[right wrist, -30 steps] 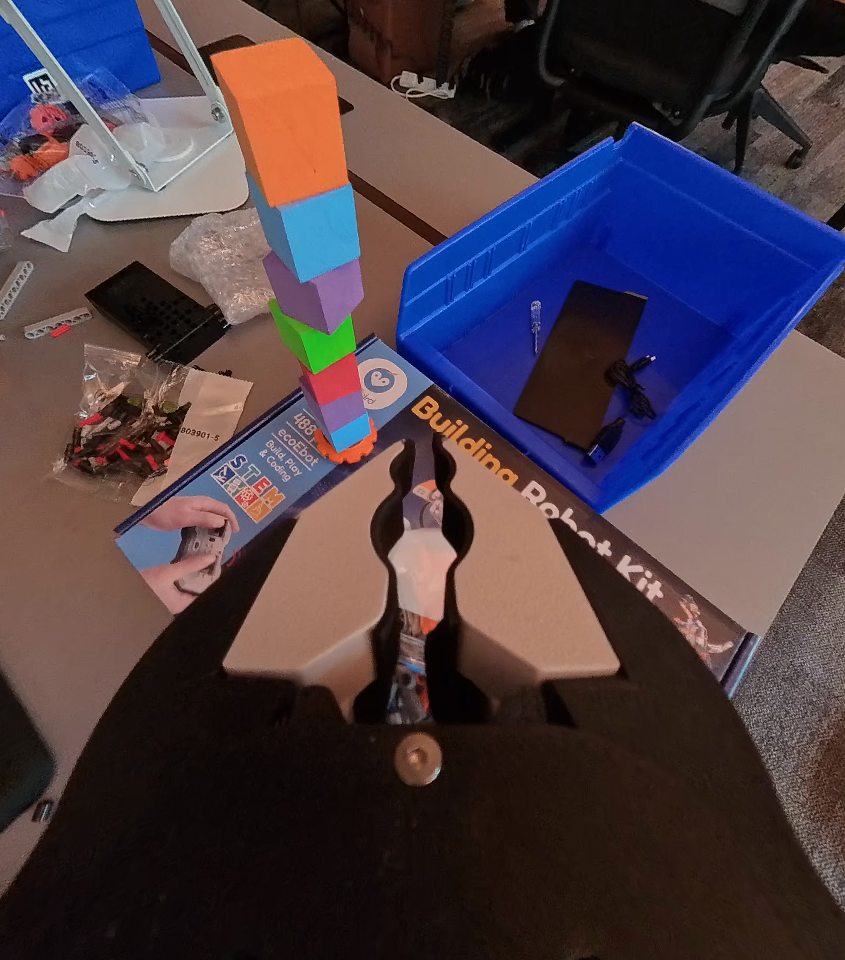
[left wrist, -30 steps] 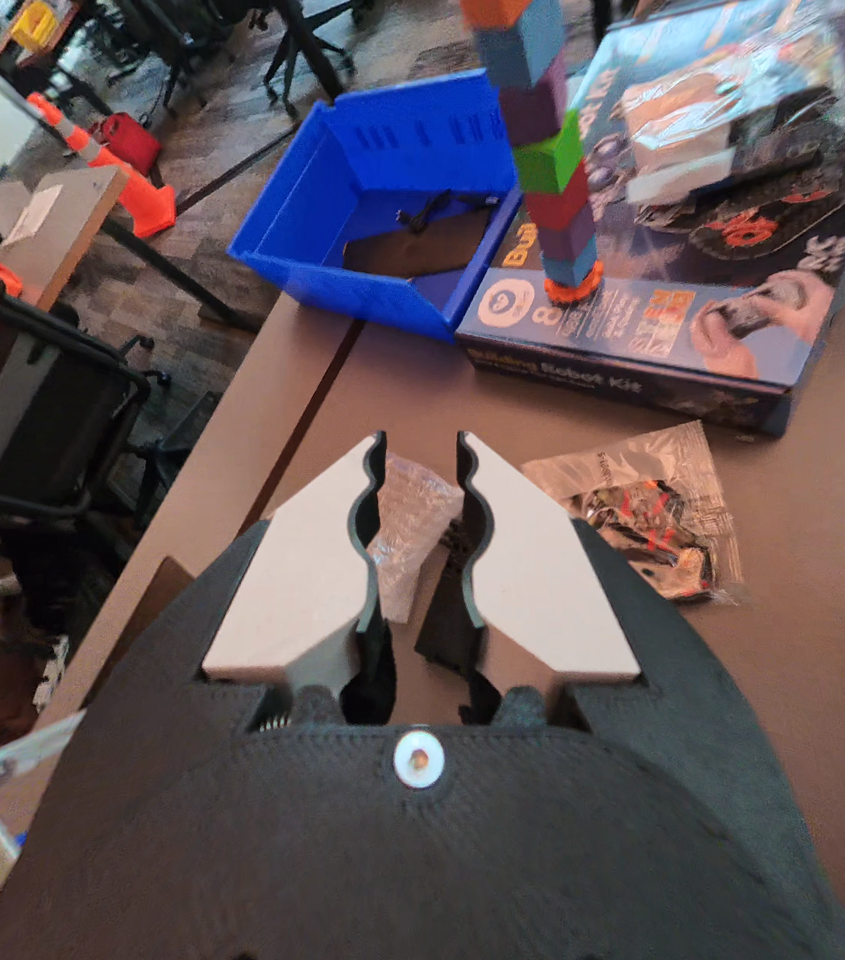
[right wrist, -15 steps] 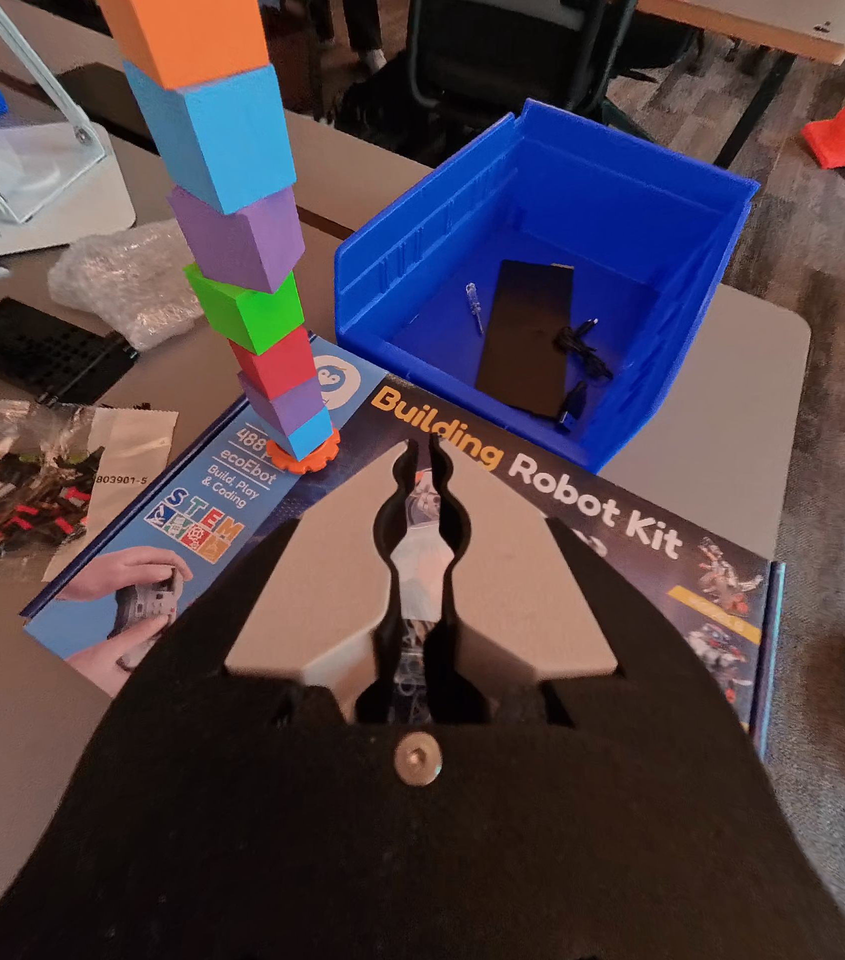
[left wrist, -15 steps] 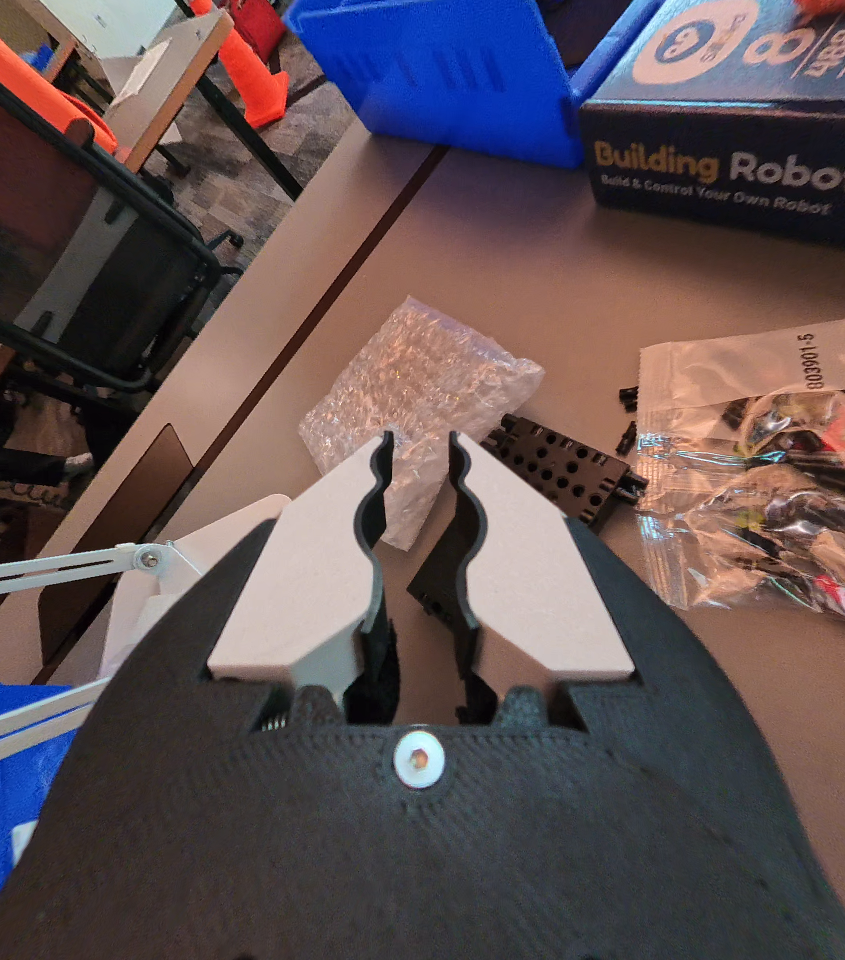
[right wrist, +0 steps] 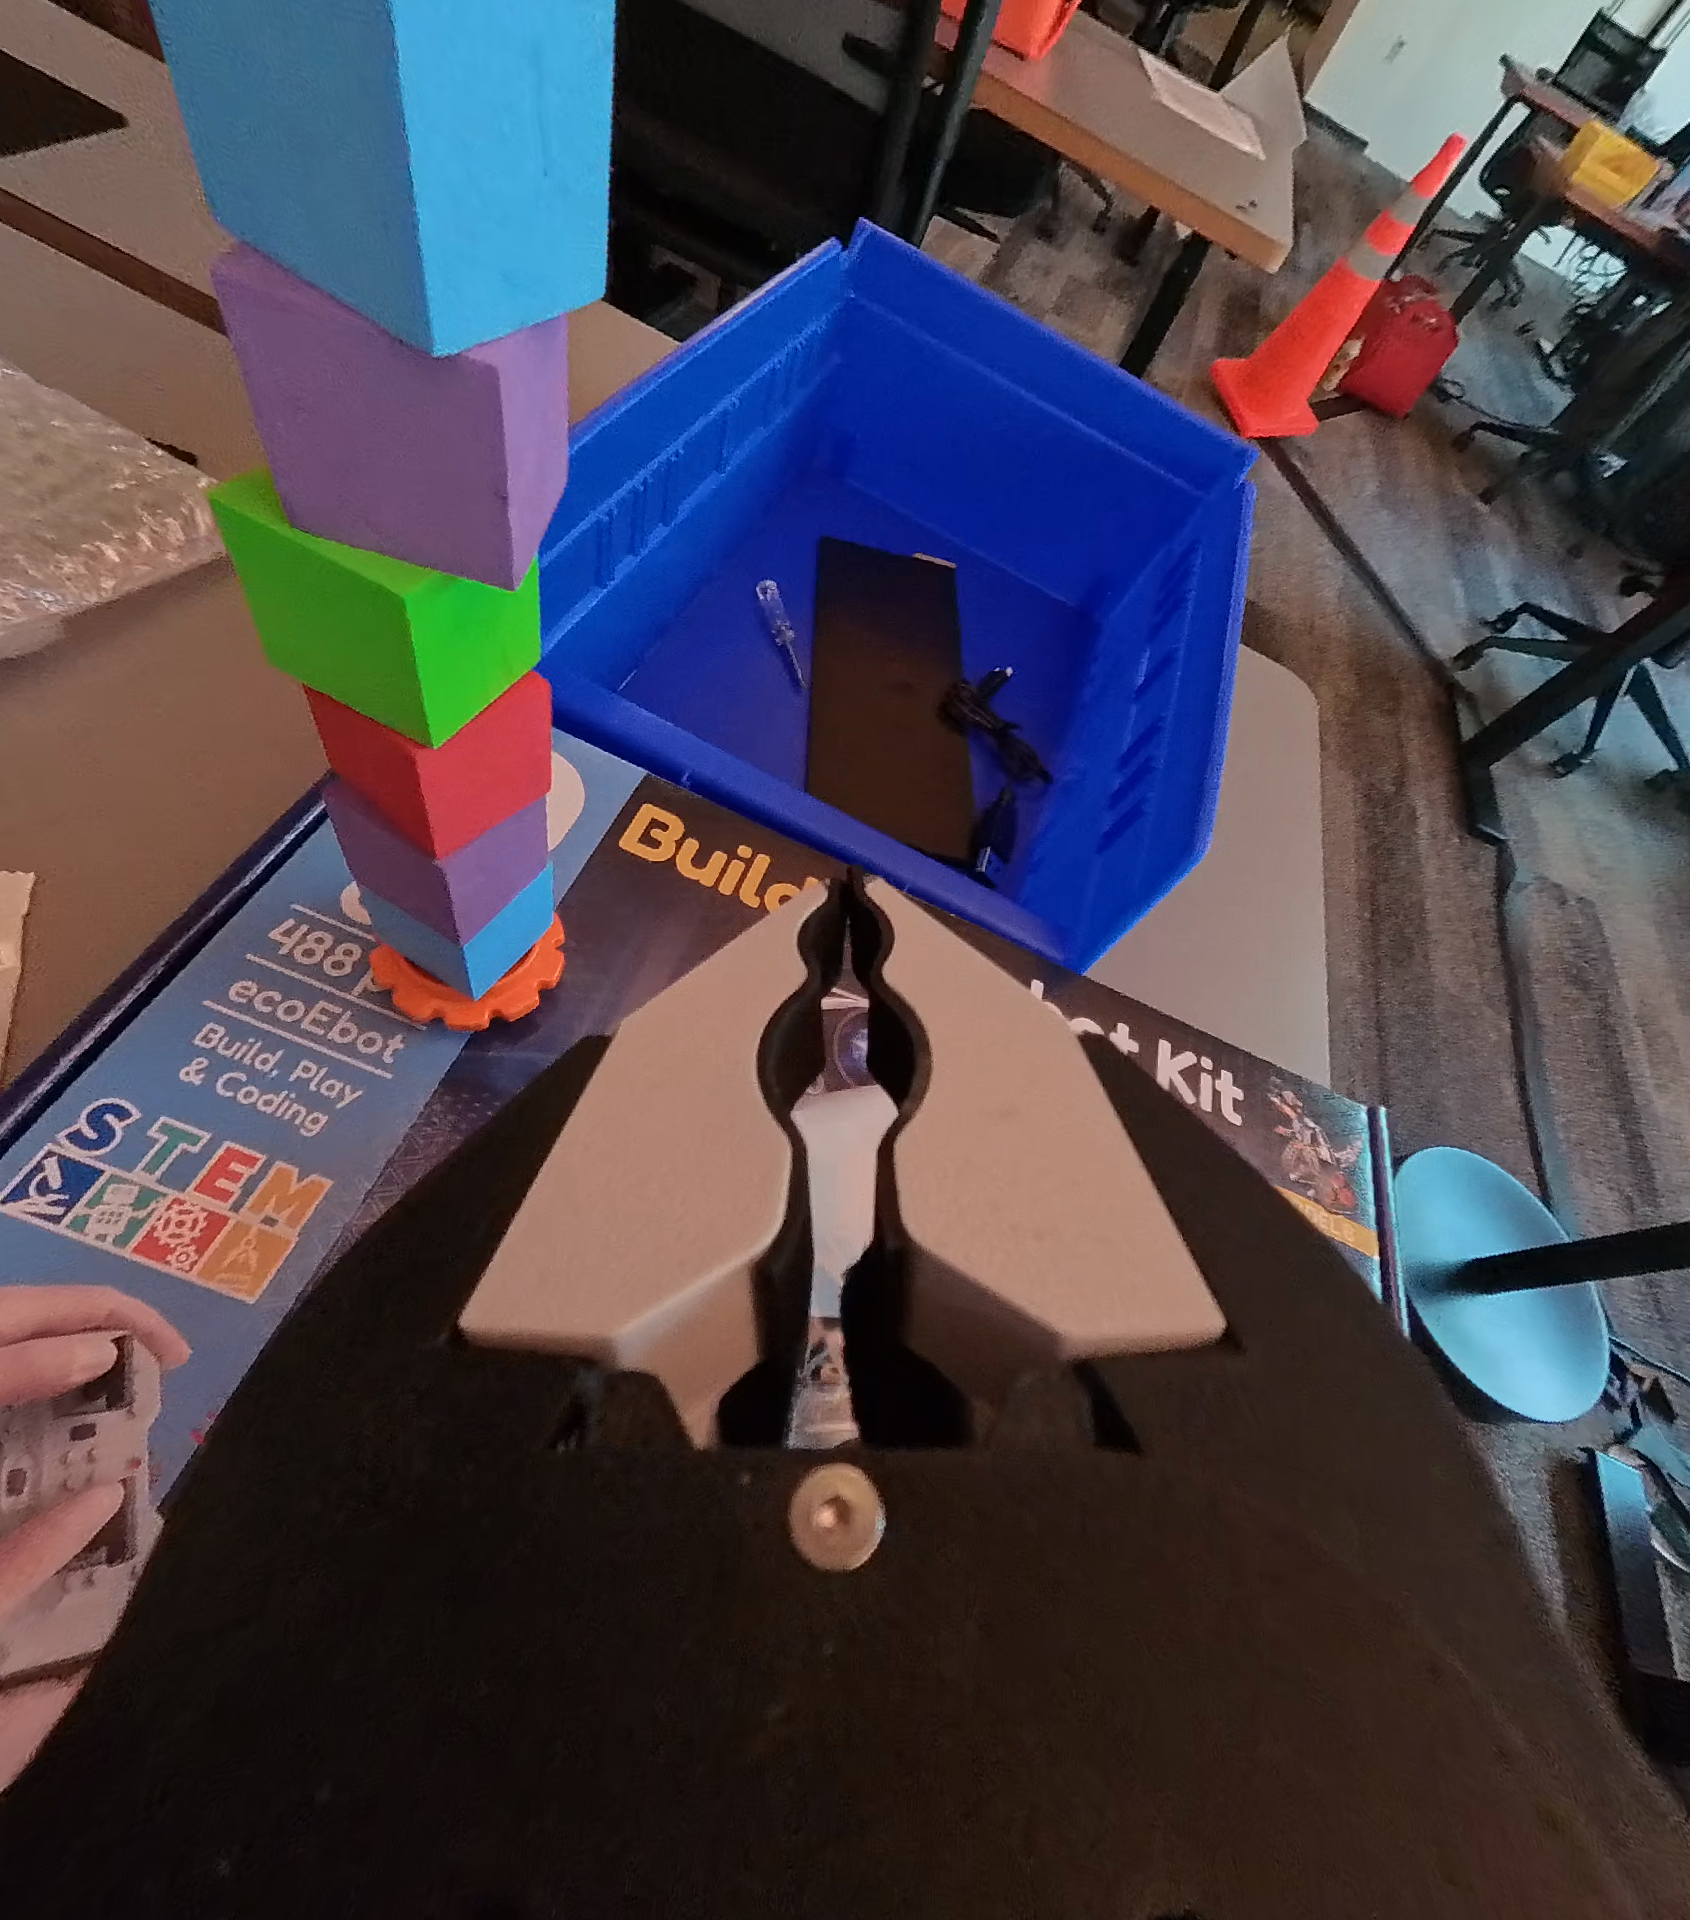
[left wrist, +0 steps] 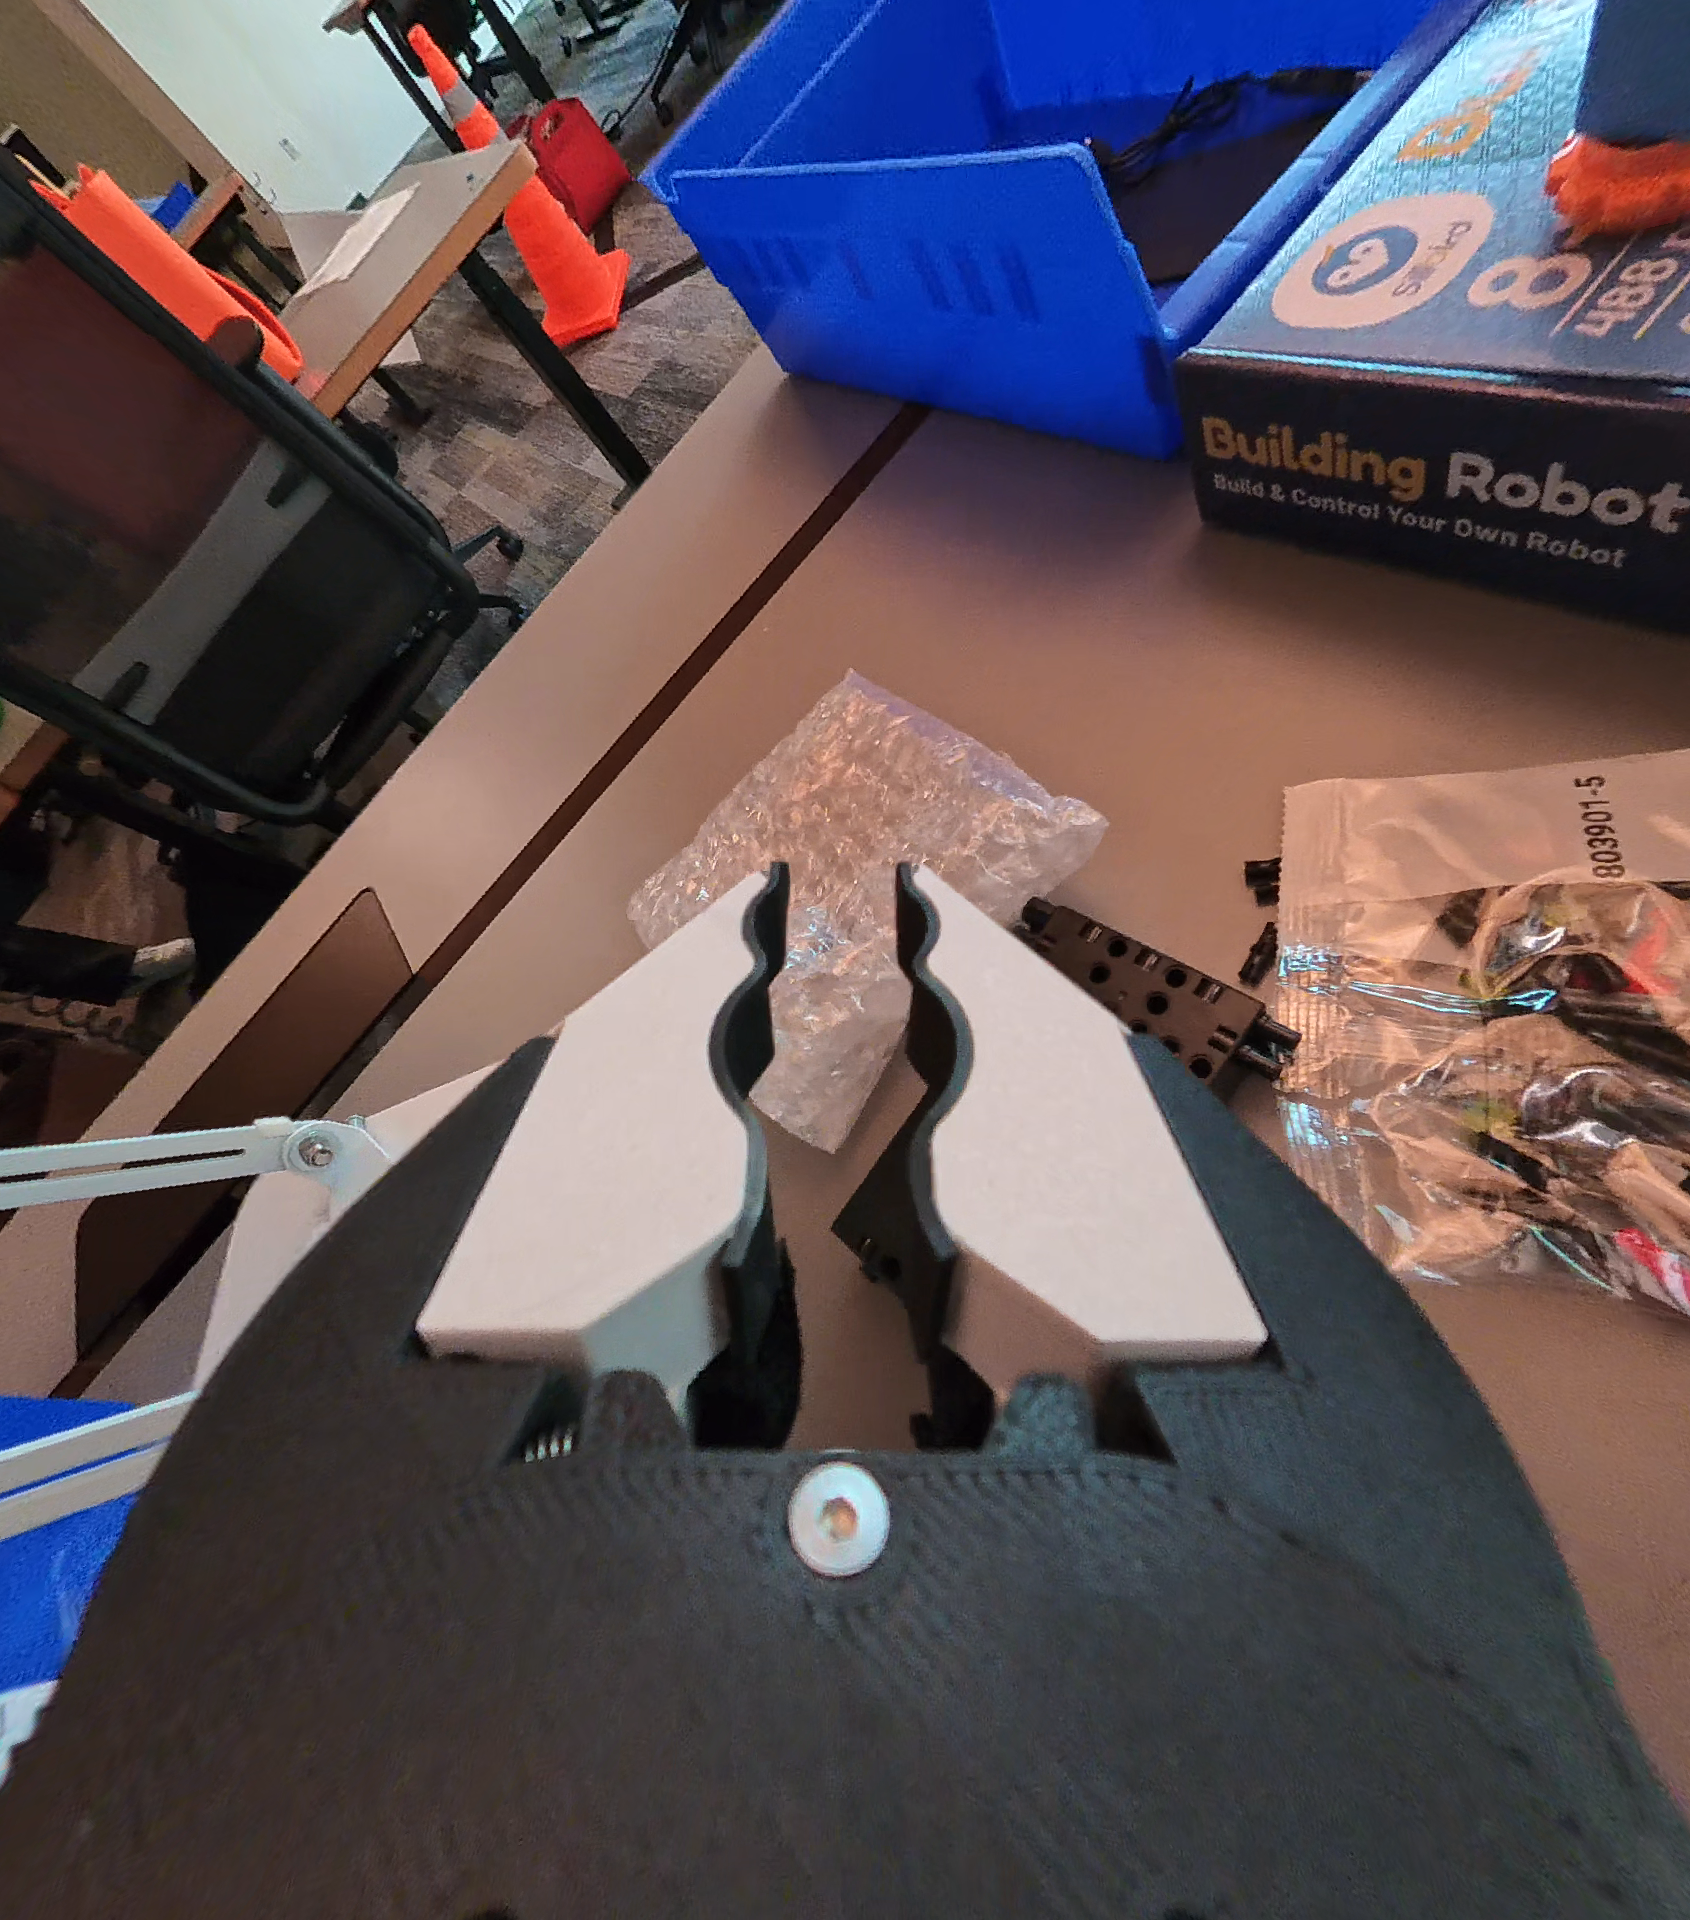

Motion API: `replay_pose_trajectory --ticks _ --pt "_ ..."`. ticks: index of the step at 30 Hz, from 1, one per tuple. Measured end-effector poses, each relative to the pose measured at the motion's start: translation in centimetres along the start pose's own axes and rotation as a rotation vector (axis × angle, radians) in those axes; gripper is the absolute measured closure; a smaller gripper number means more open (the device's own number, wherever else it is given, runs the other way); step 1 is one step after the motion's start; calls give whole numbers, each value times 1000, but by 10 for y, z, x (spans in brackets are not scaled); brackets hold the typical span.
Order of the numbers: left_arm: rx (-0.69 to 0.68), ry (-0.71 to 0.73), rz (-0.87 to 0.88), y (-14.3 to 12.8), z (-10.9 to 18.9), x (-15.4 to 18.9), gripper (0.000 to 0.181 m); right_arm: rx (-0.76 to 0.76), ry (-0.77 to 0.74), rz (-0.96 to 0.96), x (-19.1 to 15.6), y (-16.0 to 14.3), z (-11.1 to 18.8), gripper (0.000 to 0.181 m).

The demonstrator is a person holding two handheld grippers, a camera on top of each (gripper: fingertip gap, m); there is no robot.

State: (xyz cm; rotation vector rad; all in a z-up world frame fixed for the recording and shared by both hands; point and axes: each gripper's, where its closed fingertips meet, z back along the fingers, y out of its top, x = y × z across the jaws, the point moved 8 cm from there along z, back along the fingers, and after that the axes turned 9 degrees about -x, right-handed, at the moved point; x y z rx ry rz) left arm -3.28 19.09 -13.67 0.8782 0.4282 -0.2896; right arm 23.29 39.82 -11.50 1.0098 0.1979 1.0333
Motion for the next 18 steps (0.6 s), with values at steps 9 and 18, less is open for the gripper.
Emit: replay_pose_trajectory --ticks 9,18 --pt "8 14 13 2 7 -9 162 22 -88 -26 -2 7 13 181" --pt "14 27 30 -3 11 -16 162 -71 107 -108 -13 1 -2 181"
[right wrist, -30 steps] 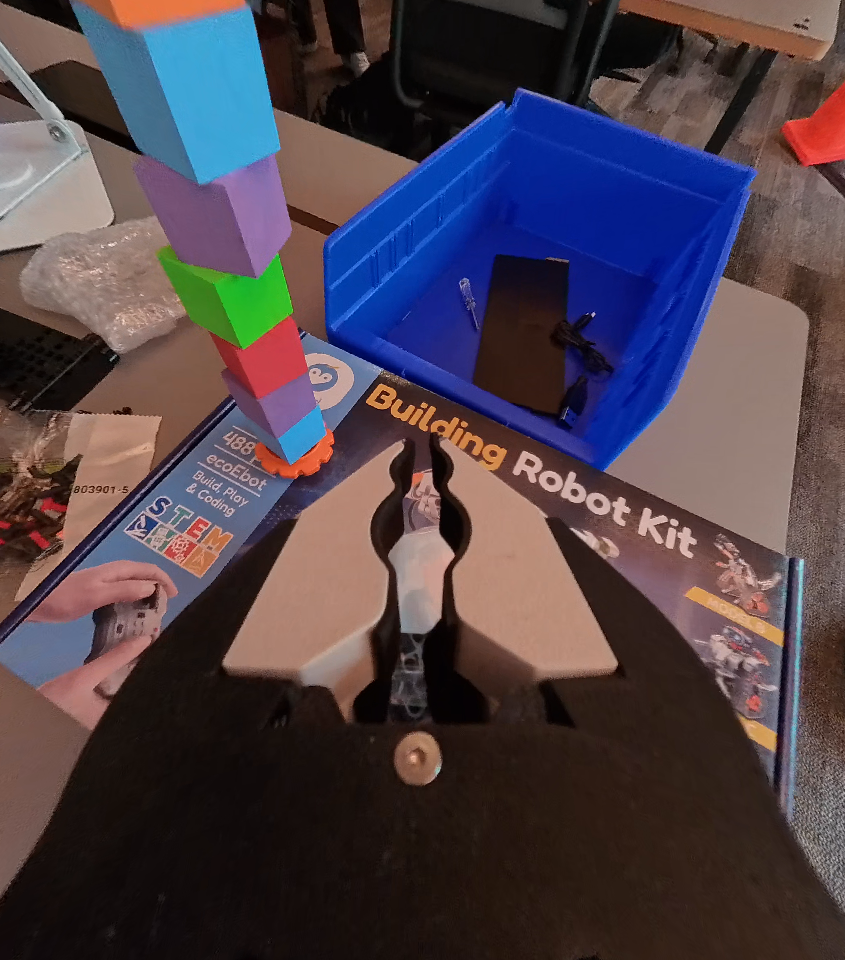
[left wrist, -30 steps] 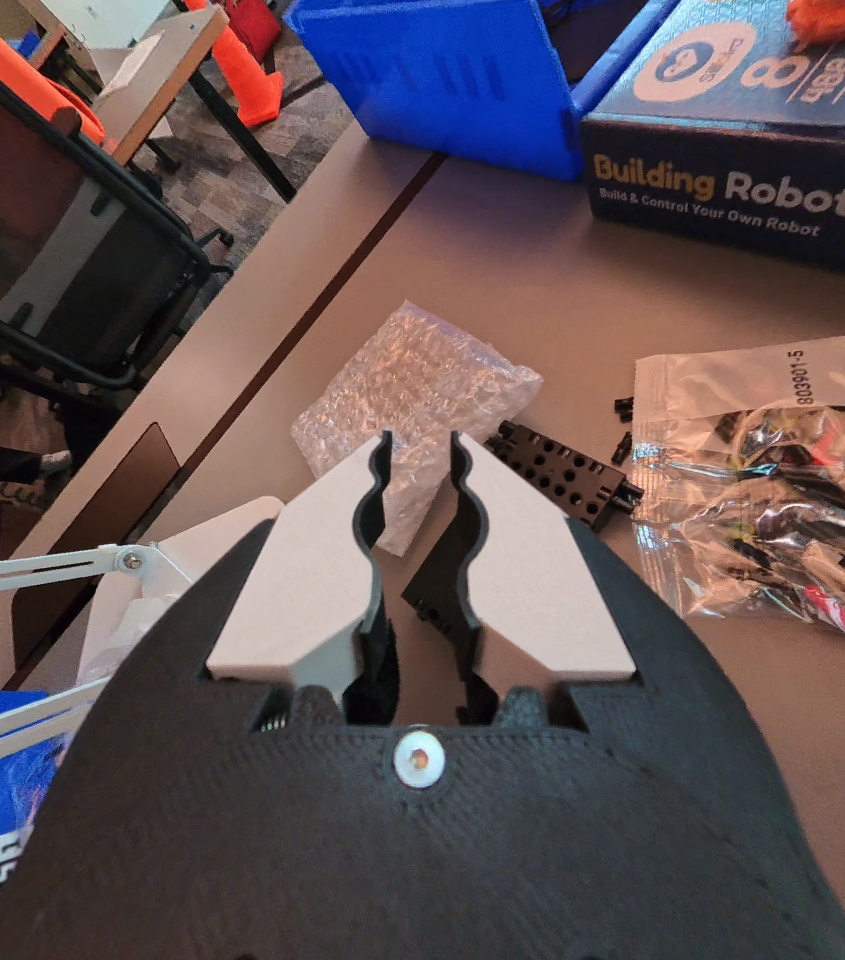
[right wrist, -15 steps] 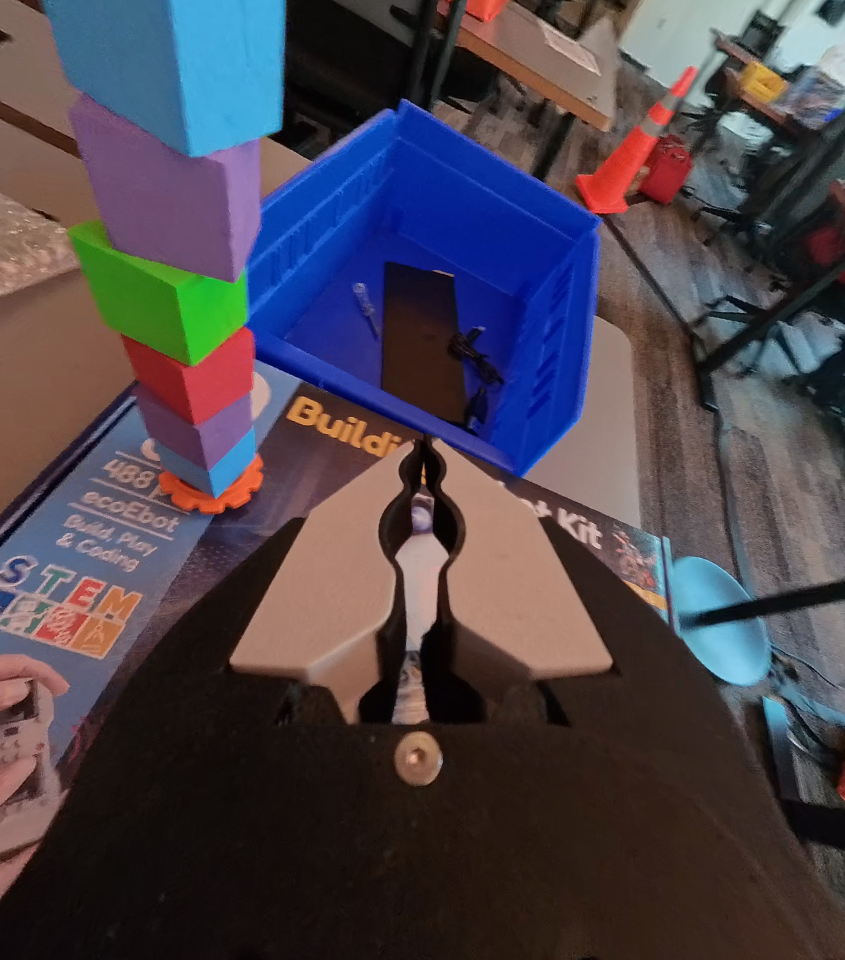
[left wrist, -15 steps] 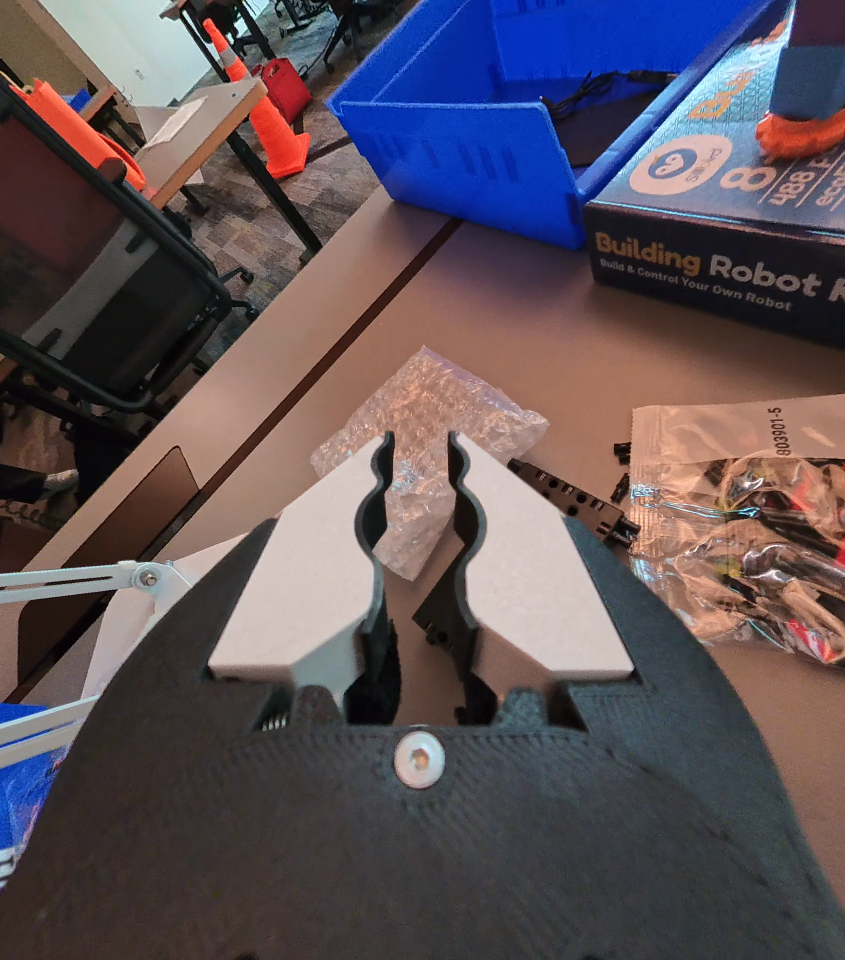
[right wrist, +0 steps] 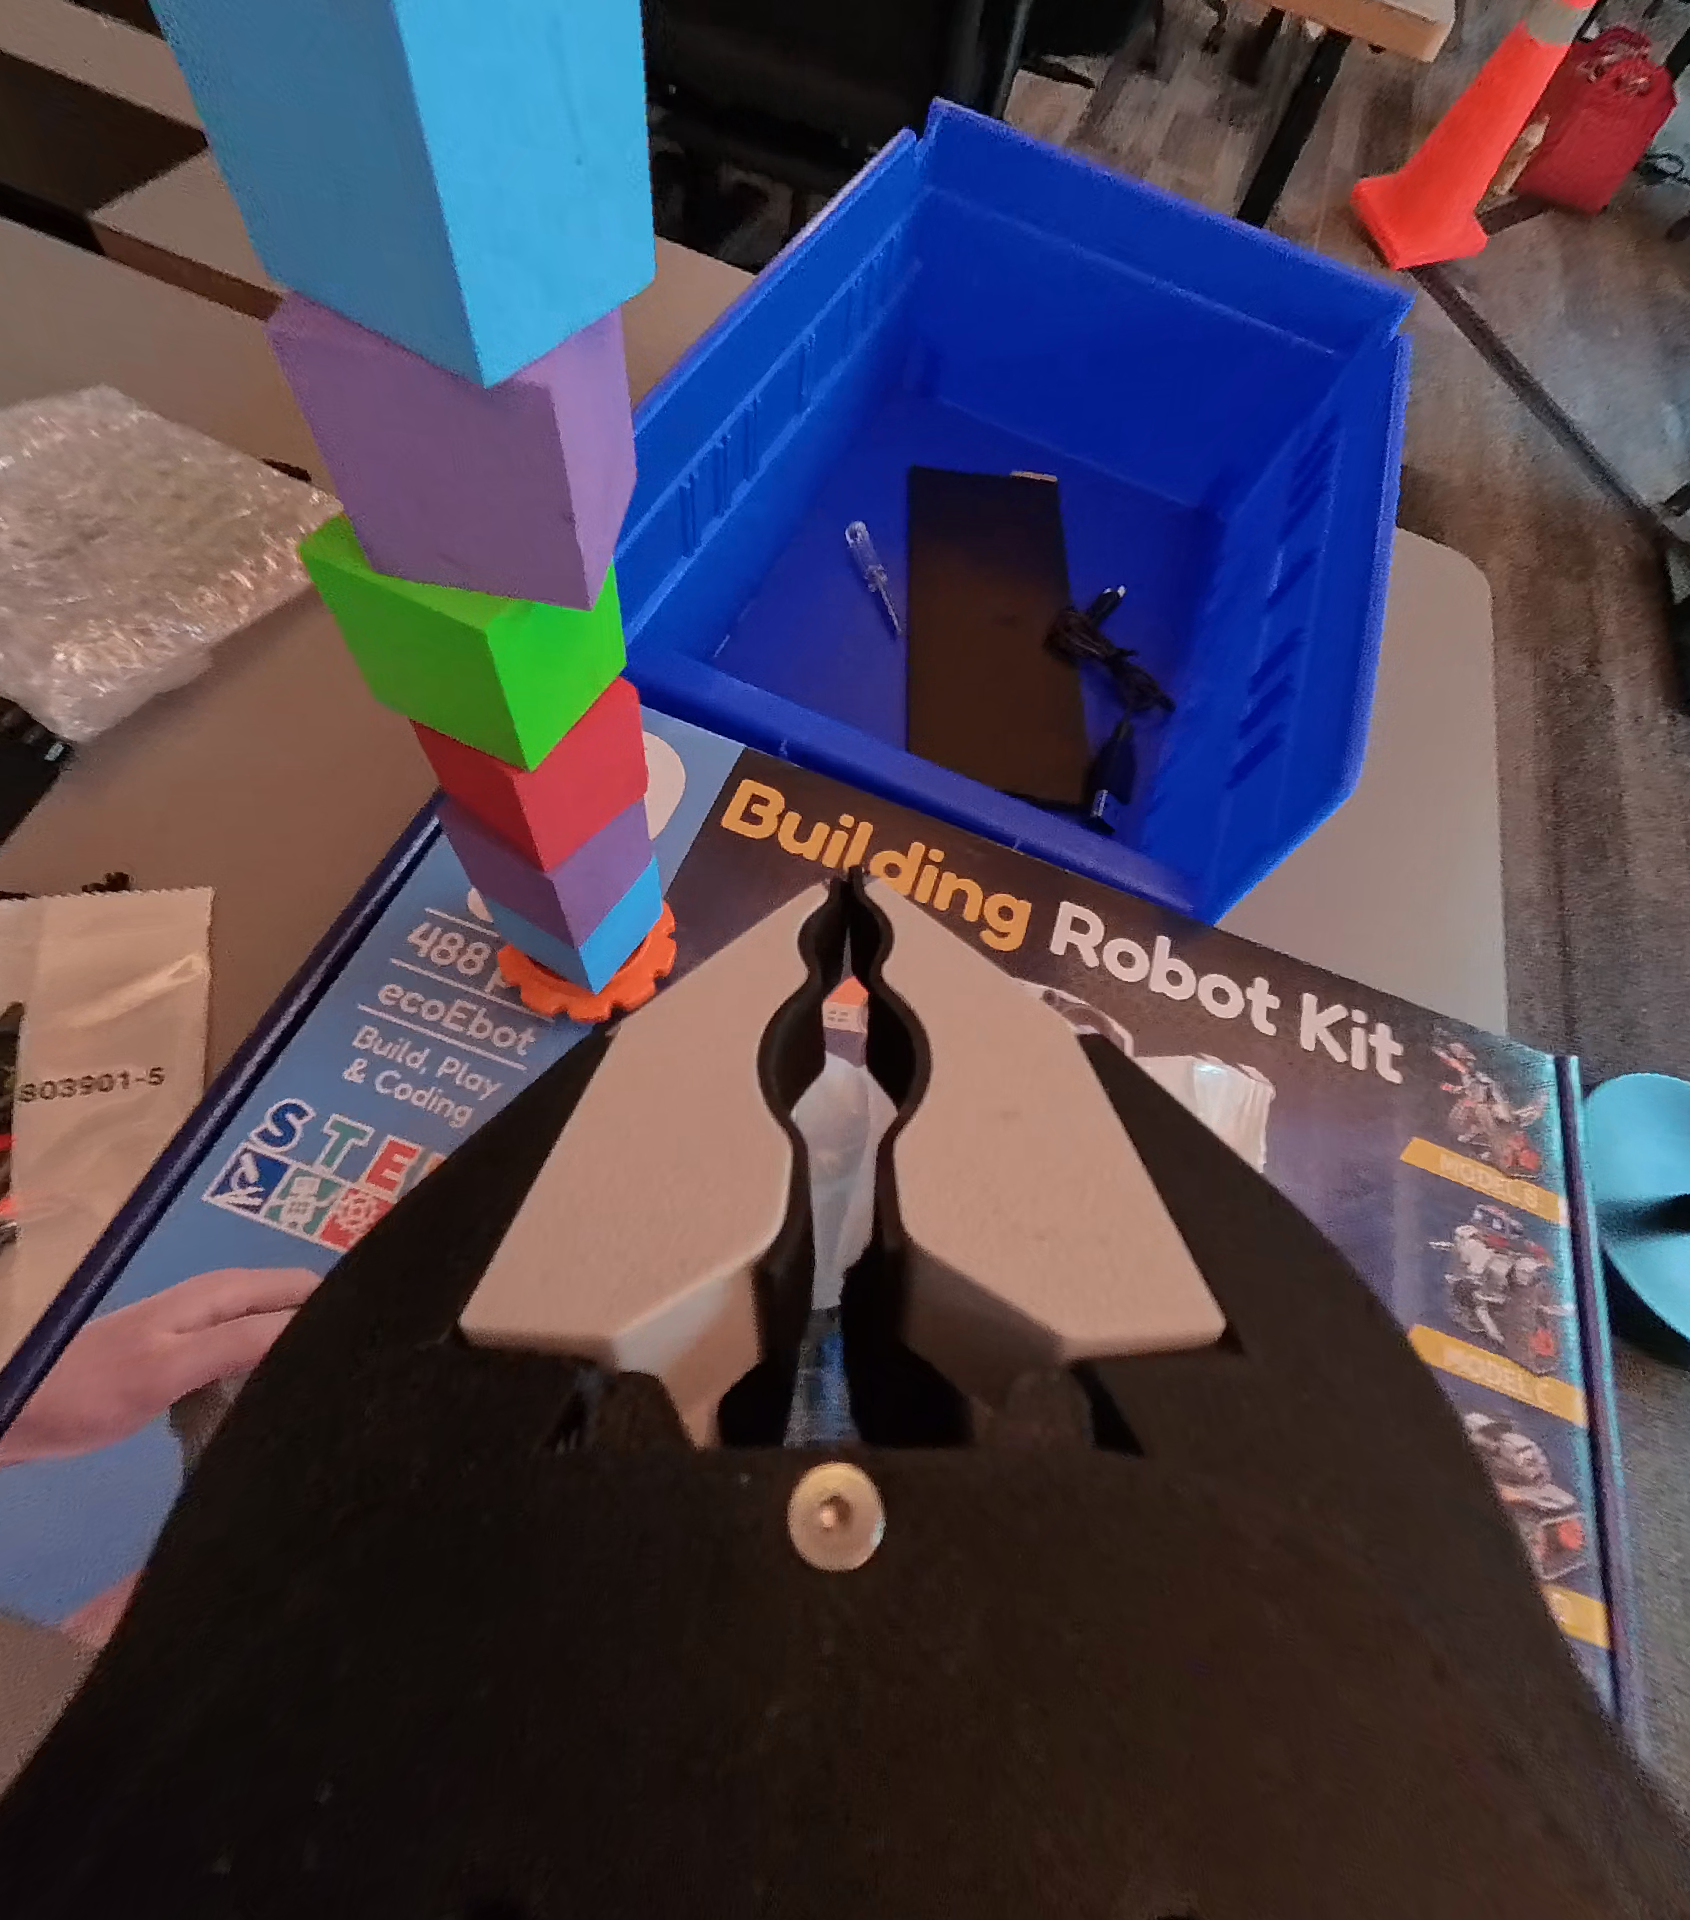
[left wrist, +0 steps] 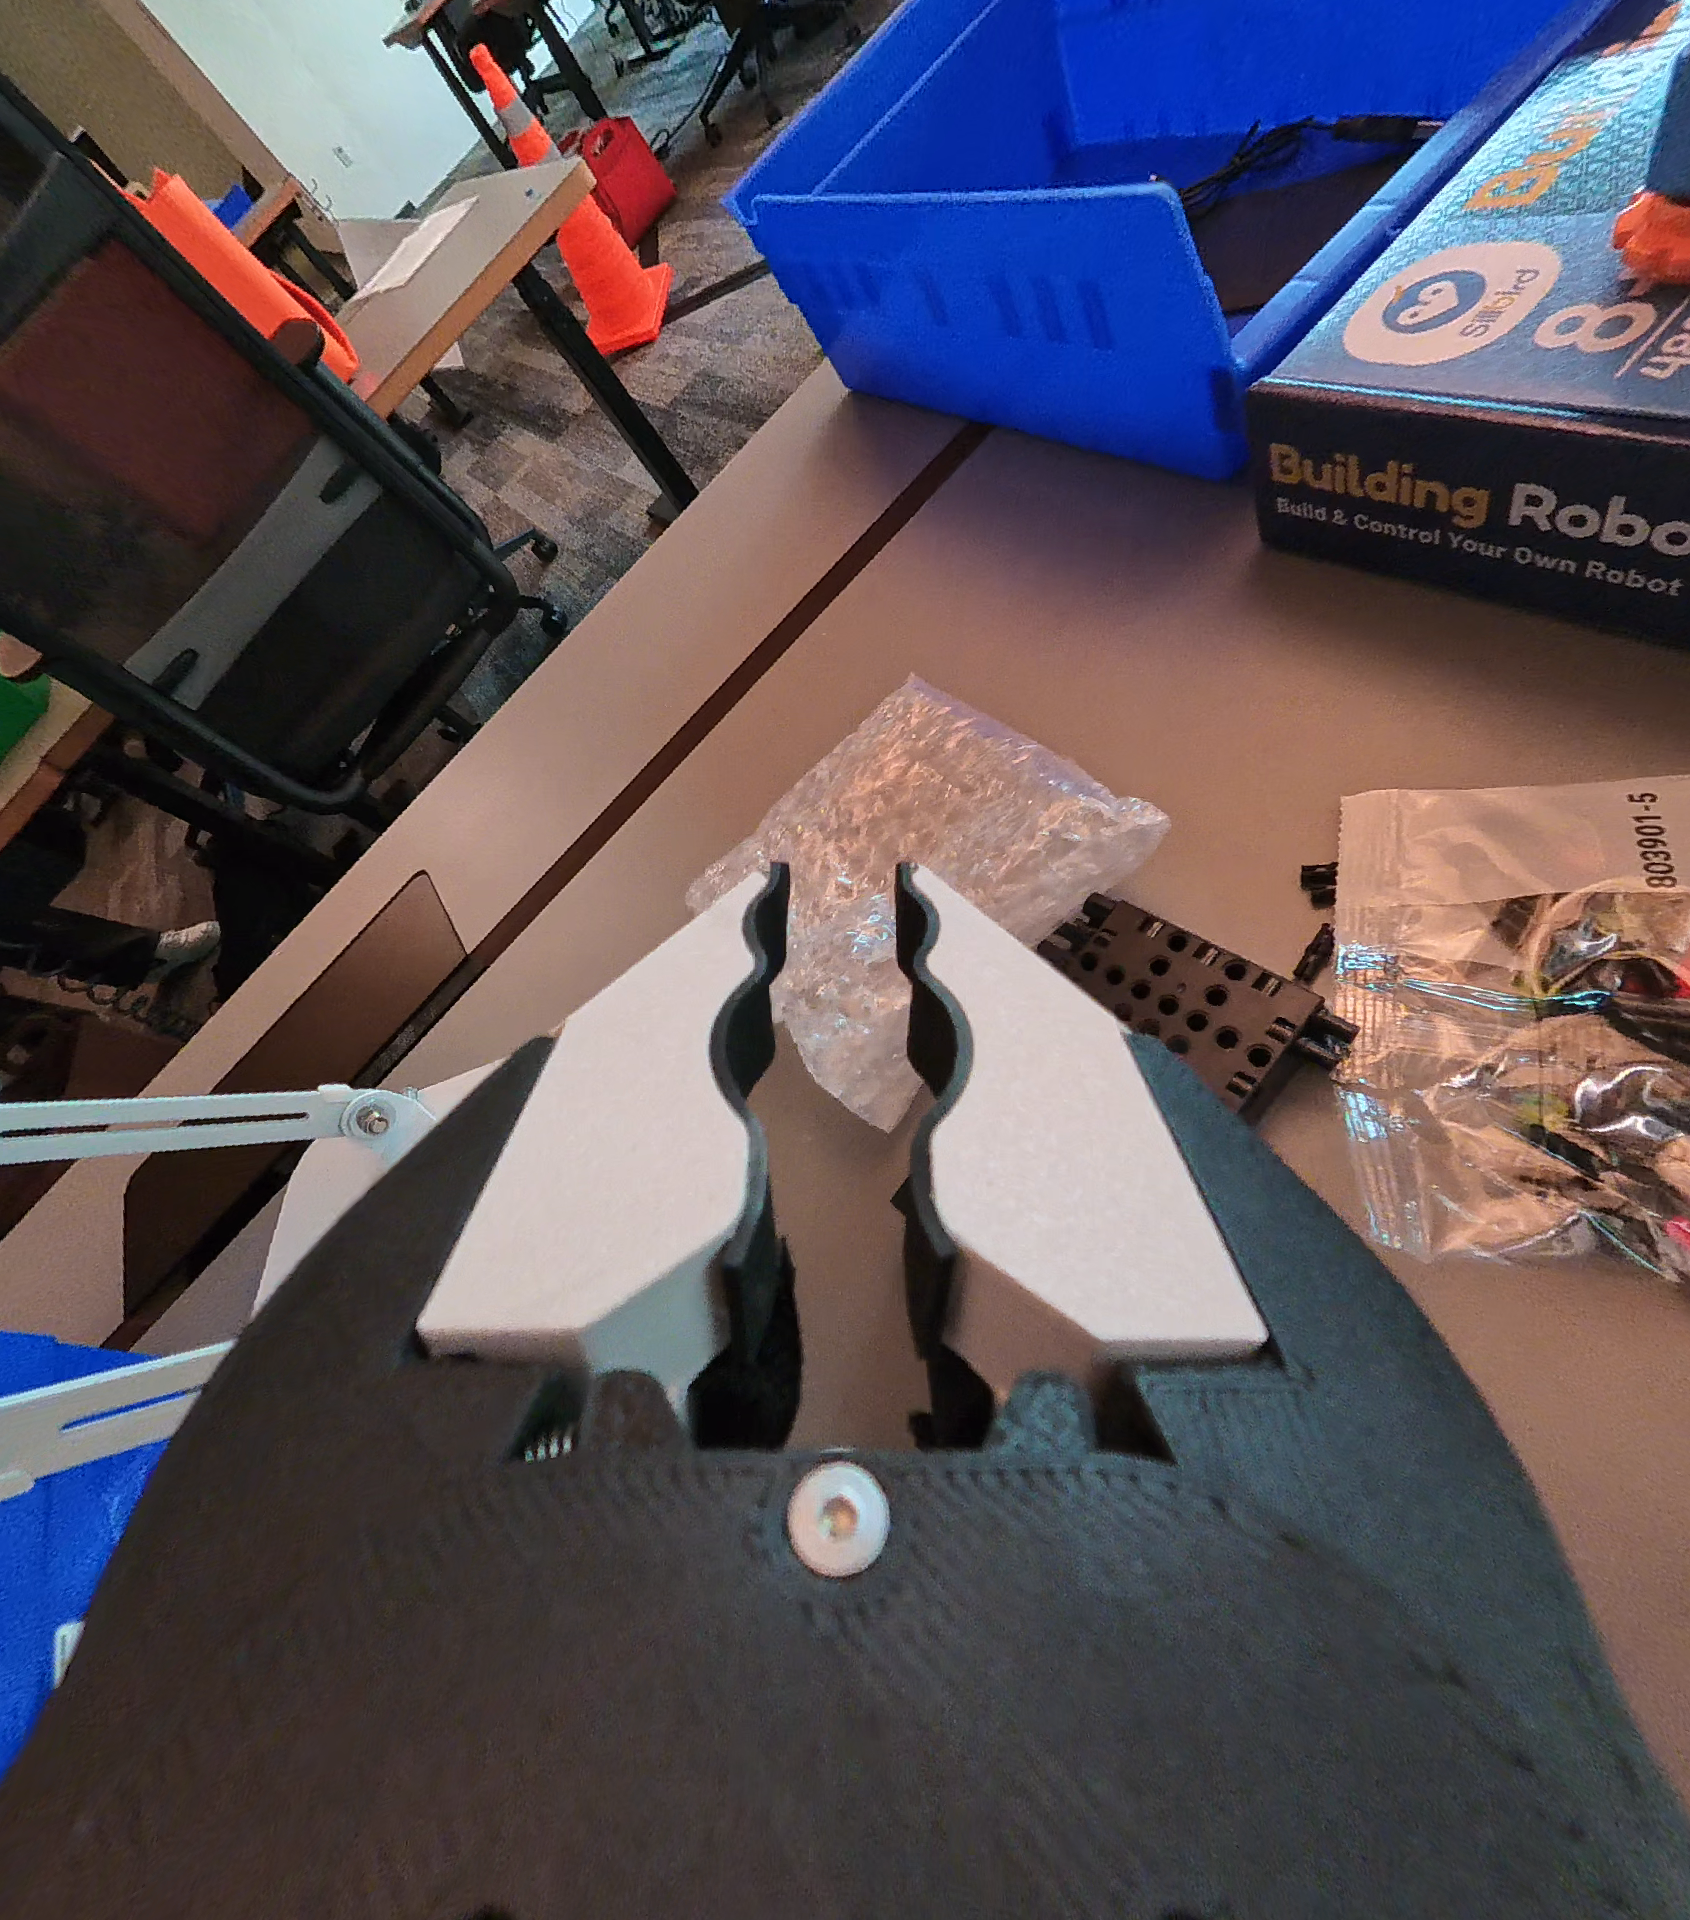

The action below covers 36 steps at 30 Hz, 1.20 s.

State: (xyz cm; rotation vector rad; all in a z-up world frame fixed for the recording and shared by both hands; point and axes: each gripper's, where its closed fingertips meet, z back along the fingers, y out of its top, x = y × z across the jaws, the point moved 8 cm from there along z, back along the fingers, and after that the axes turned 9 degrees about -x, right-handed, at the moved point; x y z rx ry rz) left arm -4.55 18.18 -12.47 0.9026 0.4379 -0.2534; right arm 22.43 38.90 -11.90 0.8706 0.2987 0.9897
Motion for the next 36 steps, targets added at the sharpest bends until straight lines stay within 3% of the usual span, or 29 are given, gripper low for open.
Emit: replay_pose_trajectory --ticks 4,11,20,25,36 --pt "-26 -2 10 -7 -9 -3 162 -76 11 9 5 3 -8 181" --pt "-47 -14 25 -12 -18 -3 163 -204 178 -93 17 16 -28 181" --pt "-41 -20 41 -14 -17 -6 163 -303 317 -117 5 20 -46 181" --pt "-37 -15 51 -15 -14 -10 164 -307 352 -85 -11 24 -45 181" --pt "-34 2 111 -23 -7 -26 165 -298 278 27 -40 33 -20 181"
